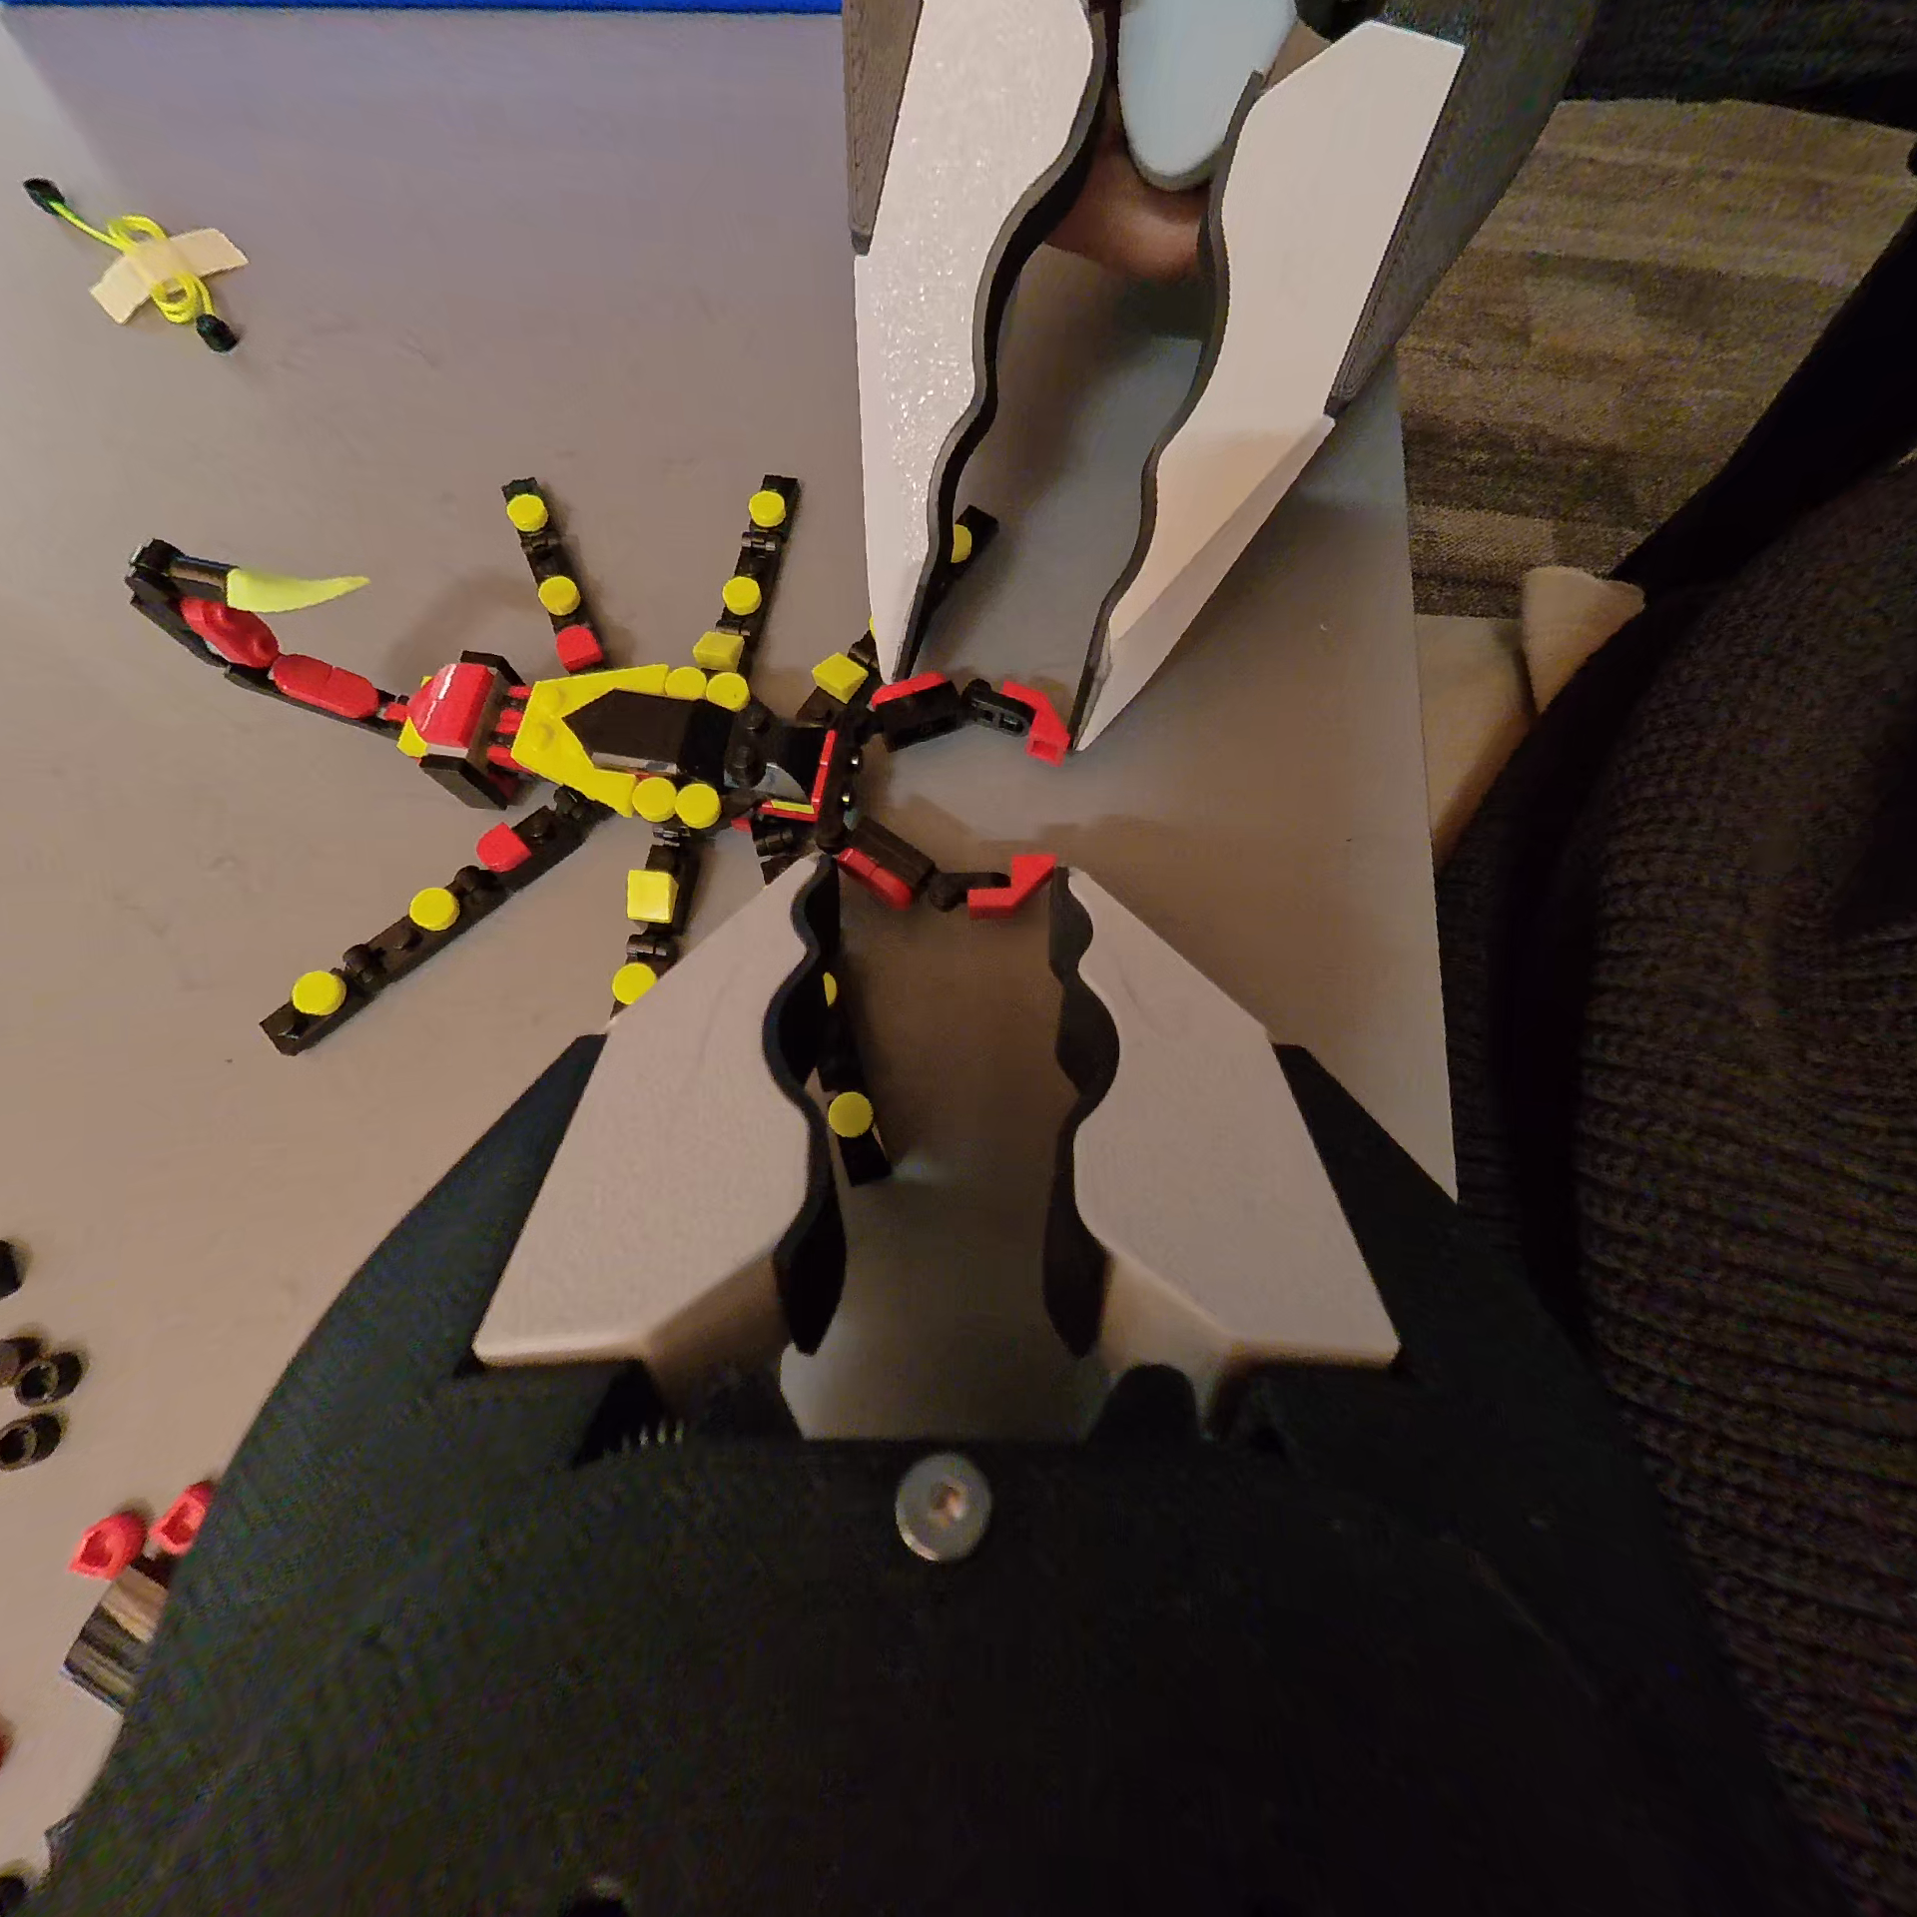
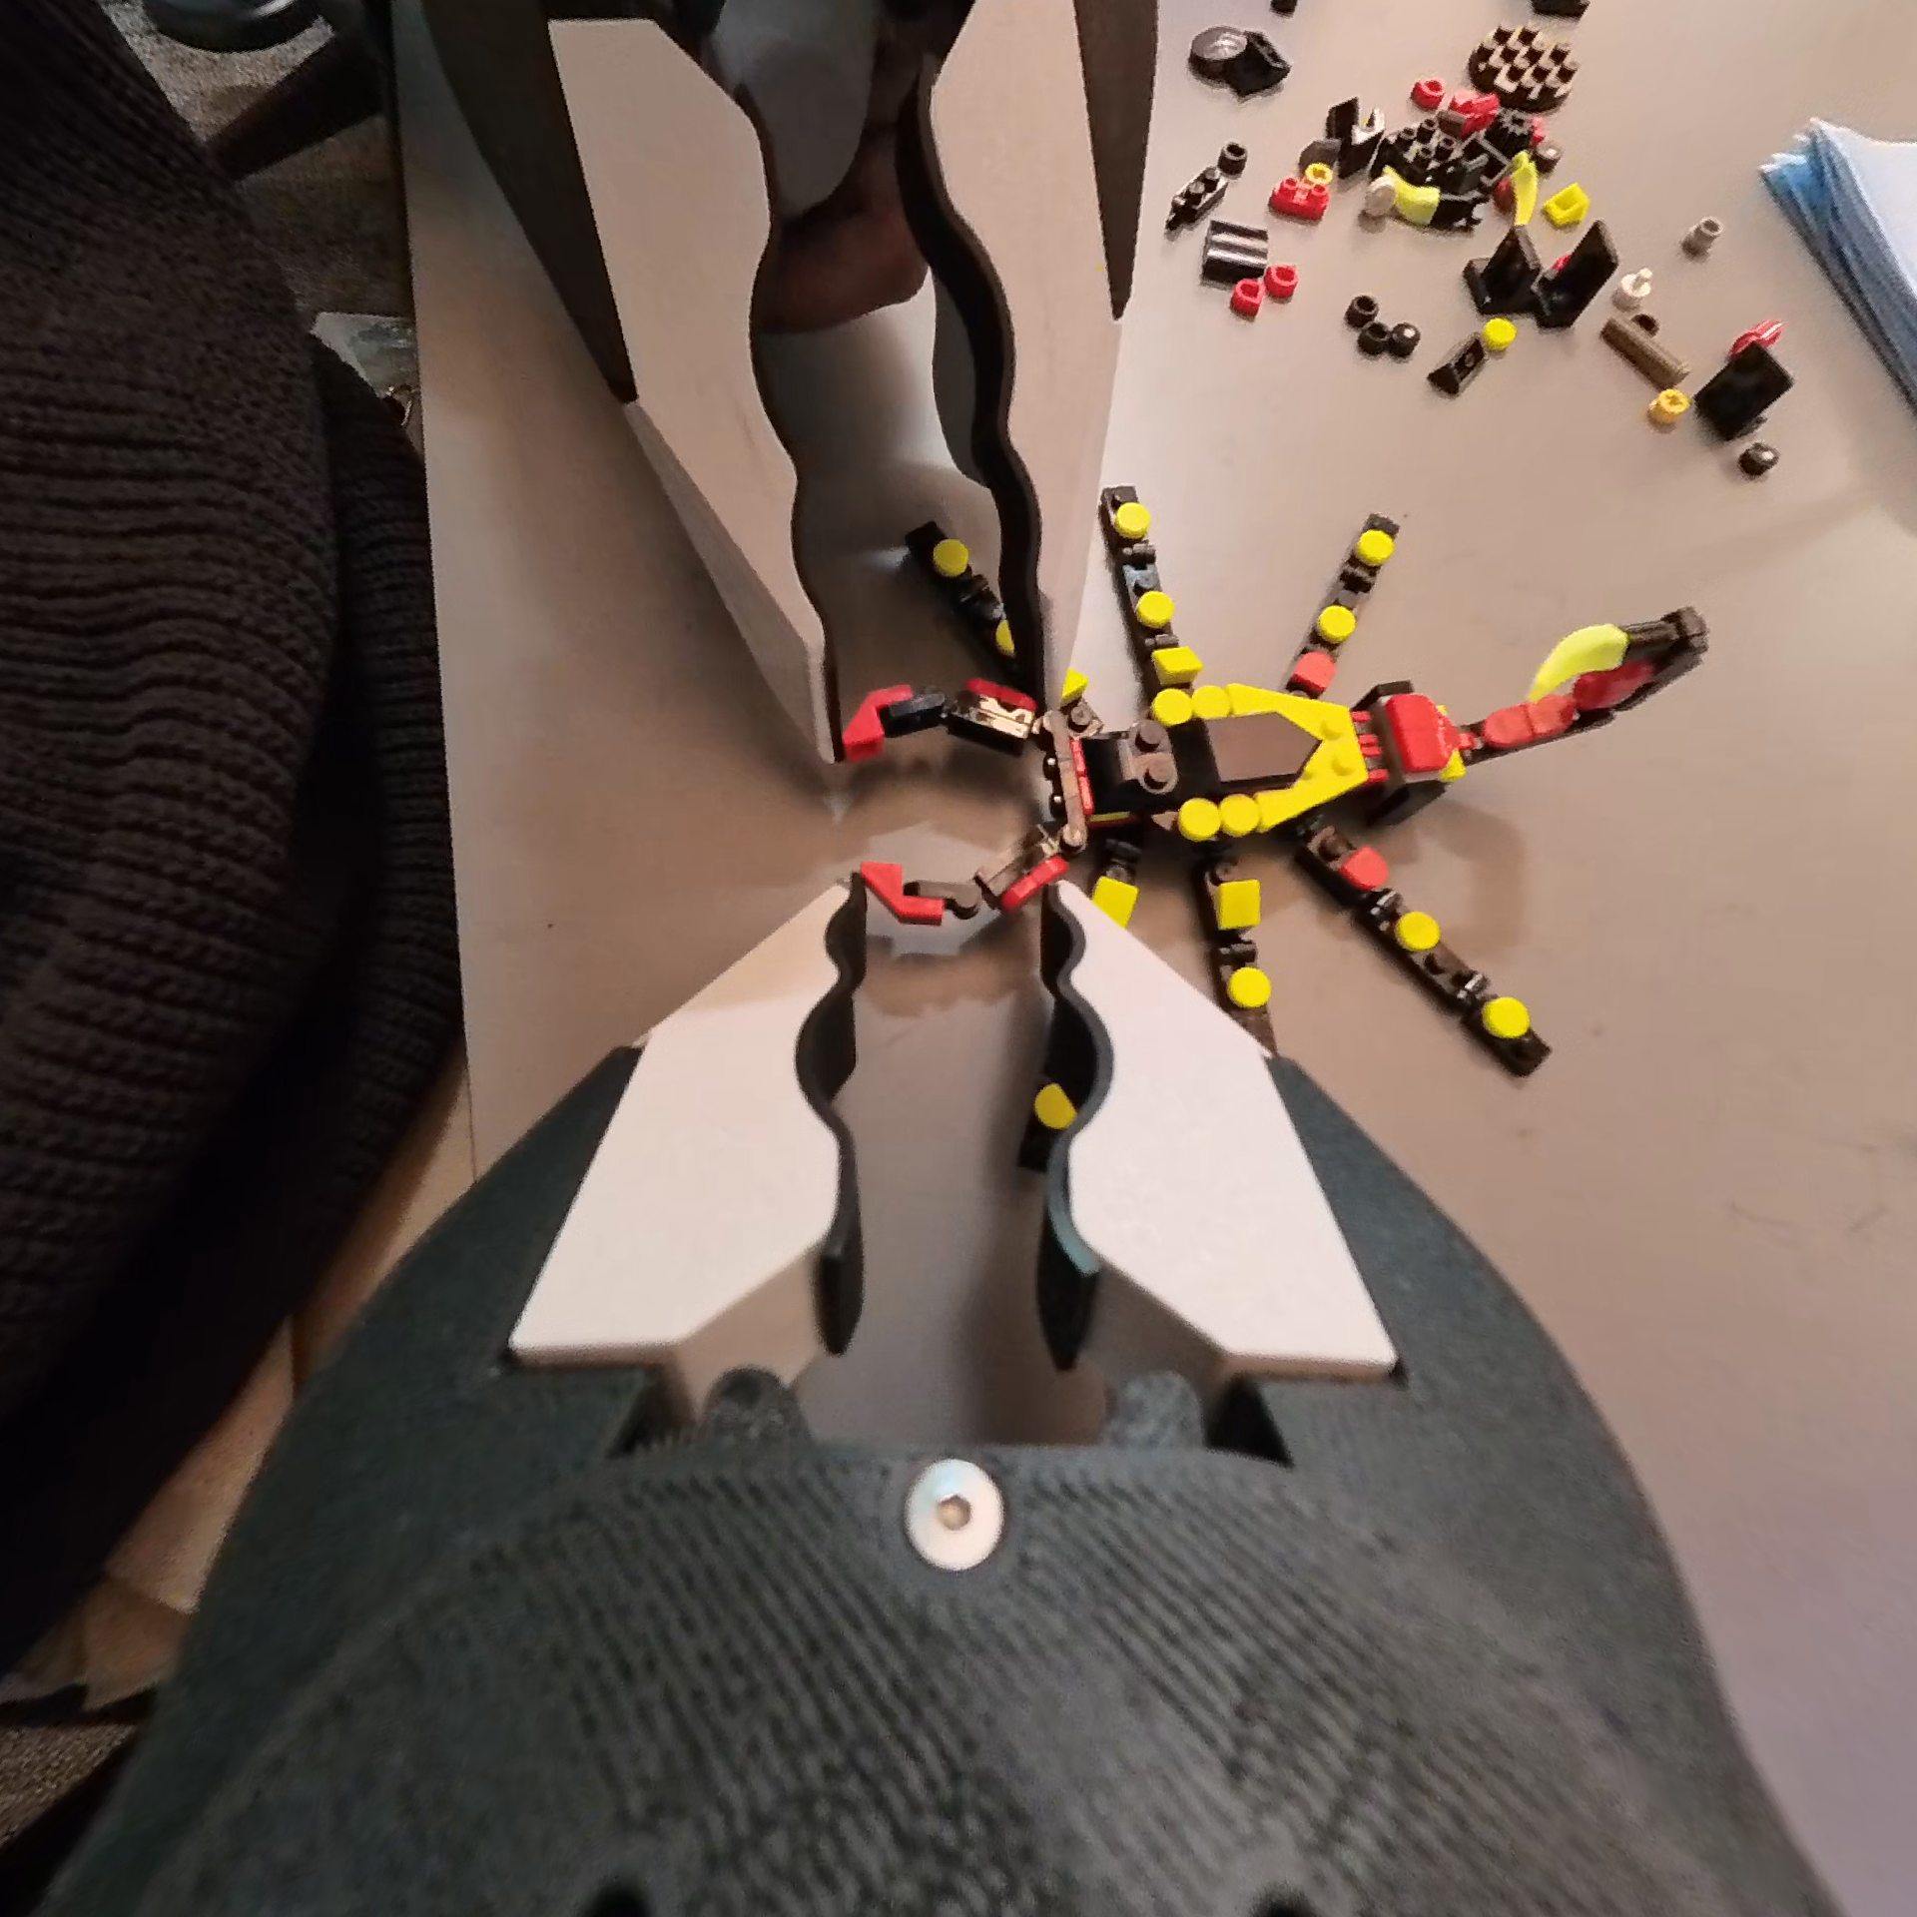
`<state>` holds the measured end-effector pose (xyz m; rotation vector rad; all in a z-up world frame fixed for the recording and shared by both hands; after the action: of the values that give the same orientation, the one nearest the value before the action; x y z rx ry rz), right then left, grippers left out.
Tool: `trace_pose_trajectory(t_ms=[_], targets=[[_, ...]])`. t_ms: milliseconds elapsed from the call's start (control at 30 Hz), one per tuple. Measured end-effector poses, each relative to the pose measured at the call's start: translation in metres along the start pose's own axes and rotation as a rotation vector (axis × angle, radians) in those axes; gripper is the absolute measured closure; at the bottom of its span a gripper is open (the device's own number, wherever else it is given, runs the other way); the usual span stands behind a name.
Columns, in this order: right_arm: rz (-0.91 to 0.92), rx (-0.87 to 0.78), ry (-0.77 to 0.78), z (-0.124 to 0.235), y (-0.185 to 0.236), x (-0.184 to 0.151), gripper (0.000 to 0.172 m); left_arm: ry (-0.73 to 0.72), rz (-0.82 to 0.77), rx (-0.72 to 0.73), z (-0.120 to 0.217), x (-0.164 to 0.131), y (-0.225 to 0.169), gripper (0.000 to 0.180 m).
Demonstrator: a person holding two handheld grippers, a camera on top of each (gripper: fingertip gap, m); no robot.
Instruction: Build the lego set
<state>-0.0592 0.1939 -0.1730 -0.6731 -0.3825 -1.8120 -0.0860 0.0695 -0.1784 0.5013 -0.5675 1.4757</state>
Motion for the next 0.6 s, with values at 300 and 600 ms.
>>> trace_pose_trajectory(t_ms=[300, 600], targets=[[0.000, -0.002, 0.001, -0.0002, -0.0001, 0.0002, 0.140, 0.001, 0.003, 0.002, 0.0000, 0.0000, 0.0004, 0.141], [0.001, -0.004, 0.003, -0.0002, 0.0000, 0.0001, 0.141, 0.000, 0.018, 0.004, -0.0002, 0.0005, 0.0011, 0.142]])
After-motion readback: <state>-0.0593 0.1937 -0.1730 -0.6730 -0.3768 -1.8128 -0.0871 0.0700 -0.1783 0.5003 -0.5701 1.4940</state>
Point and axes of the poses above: each gripper's, where its closed fingertips meet, z back along the fingers, x out of its top, y = z × x across the jaws, the point moved 7 cm from there along z, back along the fingers, and after that the axes turned 10 degrees about y, right-handed, at the moved point
